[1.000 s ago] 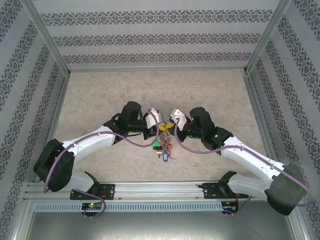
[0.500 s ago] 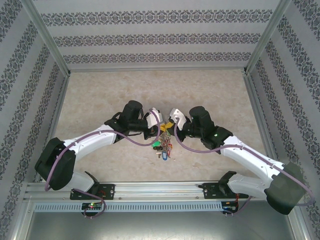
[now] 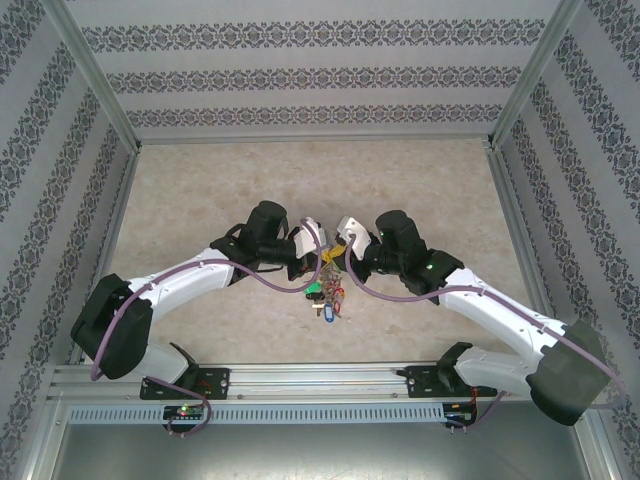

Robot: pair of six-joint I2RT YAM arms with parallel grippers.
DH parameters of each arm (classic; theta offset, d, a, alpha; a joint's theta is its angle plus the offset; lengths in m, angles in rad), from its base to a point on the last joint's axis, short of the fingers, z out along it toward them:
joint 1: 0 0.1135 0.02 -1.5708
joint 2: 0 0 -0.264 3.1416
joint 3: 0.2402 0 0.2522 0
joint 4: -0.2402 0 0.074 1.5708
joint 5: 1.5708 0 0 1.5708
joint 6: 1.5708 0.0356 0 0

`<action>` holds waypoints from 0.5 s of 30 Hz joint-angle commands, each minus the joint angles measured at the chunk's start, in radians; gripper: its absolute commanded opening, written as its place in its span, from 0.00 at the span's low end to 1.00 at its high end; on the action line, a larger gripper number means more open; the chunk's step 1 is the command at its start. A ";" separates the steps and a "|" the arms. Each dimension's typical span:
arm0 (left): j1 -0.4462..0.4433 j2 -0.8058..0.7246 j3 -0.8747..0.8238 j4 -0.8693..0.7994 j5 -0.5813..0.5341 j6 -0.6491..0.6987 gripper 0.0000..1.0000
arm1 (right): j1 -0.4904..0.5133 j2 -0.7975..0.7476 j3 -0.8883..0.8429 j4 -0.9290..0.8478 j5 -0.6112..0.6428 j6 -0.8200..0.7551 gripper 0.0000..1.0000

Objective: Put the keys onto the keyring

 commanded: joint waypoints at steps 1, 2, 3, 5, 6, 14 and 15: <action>-0.003 -0.002 0.036 0.021 -0.002 0.020 0.00 | 0.010 0.007 0.032 -0.065 -0.029 -0.028 0.06; -0.002 -0.003 0.038 0.023 0.000 0.020 0.00 | 0.010 0.007 0.030 -0.069 -0.025 -0.031 0.08; -0.003 -0.002 0.039 0.025 0.000 0.020 0.00 | 0.009 0.008 0.031 -0.072 -0.021 -0.032 0.09; -0.002 -0.002 0.040 0.027 0.001 0.018 0.00 | 0.008 0.009 0.031 -0.078 -0.016 -0.035 0.10; -0.003 -0.004 0.041 0.027 0.000 0.019 0.00 | 0.007 0.010 0.032 -0.081 -0.015 -0.038 0.11; -0.002 -0.001 0.046 0.027 0.002 0.018 0.00 | 0.006 0.025 0.044 -0.087 -0.022 -0.045 0.12; -0.003 -0.002 0.048 0.028 0.005 0.017 0.00 | 0.005 0.026 0.045 -0.083 -0.021 -0.041 0.12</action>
